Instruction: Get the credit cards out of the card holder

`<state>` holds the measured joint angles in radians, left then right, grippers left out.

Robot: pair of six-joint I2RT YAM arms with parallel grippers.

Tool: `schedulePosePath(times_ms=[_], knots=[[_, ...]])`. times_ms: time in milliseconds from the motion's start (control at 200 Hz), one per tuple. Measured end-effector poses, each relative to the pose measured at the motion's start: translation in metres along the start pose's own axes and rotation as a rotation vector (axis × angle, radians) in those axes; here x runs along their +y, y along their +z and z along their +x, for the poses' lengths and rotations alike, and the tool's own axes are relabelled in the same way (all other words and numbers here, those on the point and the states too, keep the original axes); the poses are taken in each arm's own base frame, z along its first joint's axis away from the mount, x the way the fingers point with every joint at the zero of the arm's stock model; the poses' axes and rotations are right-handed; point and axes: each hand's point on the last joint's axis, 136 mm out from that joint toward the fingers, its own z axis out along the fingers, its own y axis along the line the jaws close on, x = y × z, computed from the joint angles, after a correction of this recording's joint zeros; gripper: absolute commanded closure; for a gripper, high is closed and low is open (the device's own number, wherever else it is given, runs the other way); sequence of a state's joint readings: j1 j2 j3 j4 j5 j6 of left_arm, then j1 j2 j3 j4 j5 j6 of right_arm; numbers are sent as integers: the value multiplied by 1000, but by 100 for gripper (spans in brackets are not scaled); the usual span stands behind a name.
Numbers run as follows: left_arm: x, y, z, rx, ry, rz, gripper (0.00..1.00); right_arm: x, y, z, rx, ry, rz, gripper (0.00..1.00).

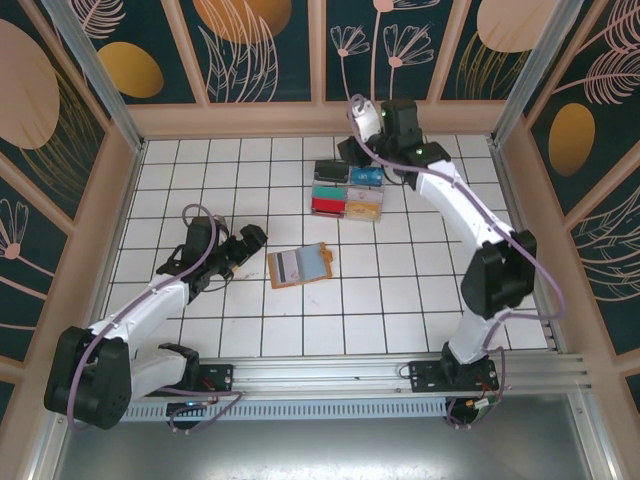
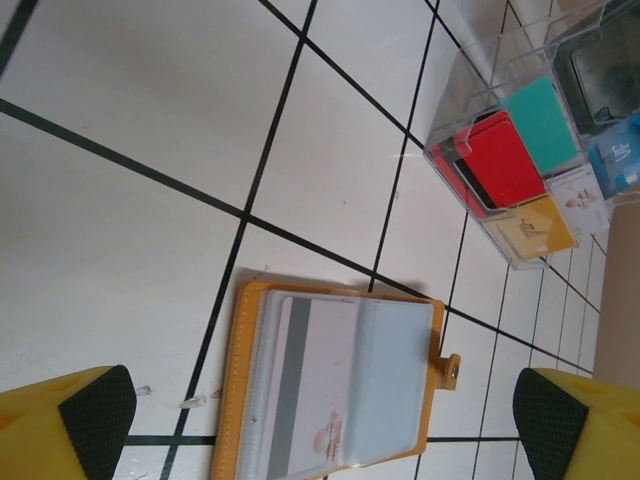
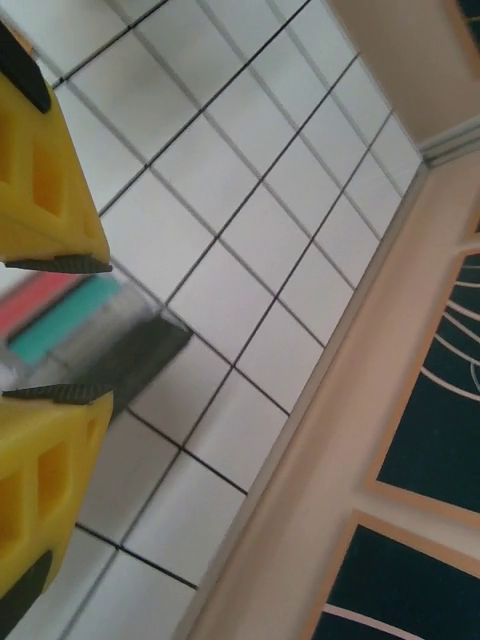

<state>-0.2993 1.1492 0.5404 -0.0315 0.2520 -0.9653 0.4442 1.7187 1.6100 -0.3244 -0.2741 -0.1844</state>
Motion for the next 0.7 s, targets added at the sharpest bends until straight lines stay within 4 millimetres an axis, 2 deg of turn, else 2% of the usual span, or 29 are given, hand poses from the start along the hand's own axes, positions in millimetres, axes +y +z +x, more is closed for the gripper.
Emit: schedulePosePath(times_ms=[75,175,285,330,440,576,701], knots=[[1,-1,-3,-17,7,-8,1,31,-9,15,1,67,9,52],[3,-4,-6,-43,14,-16,1,69,-14,49,53,182,-19,52],[8,-8,-7,-70,18,-27,1,93,-10,88,135,305,-46,52],[11,-9,-6,-75,18,-29,2,102,-5,104,176,354,-62,54],[16,-9,-1,-67,21,-24,11,127,12,135,258,466,-134,59],[11,-8,4,-41,29,6,13,160,36,175,366,585,-228,63],[8,-6,8,-16,33,25,18,181,54,204,459,662,-271,74]])
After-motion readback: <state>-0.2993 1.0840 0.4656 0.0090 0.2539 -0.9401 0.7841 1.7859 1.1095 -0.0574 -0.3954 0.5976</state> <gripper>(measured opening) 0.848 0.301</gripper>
